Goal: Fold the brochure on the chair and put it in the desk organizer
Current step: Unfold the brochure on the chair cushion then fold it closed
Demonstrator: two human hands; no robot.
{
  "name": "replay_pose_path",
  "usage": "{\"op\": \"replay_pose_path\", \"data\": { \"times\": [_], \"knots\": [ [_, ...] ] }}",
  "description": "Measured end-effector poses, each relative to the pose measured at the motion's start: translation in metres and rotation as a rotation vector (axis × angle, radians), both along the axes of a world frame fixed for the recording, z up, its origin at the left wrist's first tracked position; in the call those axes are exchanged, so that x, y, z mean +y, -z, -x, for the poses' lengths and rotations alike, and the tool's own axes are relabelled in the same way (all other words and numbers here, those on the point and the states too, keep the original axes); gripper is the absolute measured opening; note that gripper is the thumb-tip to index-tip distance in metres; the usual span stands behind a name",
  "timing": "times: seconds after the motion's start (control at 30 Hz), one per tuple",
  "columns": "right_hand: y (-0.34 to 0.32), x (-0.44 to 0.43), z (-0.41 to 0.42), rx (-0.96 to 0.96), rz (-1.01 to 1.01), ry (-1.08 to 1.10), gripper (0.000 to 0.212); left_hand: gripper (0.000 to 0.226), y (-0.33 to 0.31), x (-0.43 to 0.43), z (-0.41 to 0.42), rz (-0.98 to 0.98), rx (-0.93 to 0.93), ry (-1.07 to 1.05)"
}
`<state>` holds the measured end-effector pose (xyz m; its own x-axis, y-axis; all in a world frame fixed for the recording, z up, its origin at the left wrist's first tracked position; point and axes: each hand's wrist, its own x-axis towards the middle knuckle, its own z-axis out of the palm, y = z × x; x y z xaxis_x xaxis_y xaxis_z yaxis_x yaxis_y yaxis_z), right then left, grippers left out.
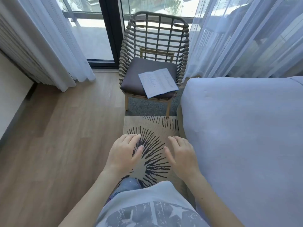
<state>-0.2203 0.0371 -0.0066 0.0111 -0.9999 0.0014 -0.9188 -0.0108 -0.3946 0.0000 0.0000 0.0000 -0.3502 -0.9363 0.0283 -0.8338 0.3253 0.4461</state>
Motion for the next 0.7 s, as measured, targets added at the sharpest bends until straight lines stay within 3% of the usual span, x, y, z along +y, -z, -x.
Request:
{"op": "replay_pose_path", "data": {
  "times": [0.43,0.7],
  "knots": [
    [0.004,-0.118,0.023,-0.009,0.07,-0.001,0.044,0.043,-0.001,-0.121,0.026,0.065,0.023,-0.049],
    [0.02,-0.257,0.024,-0.012,0.013,0.033,0.045,0.05,0.016,-0.259,0.023,0.007,-0.03,0.003]
  ]
}}
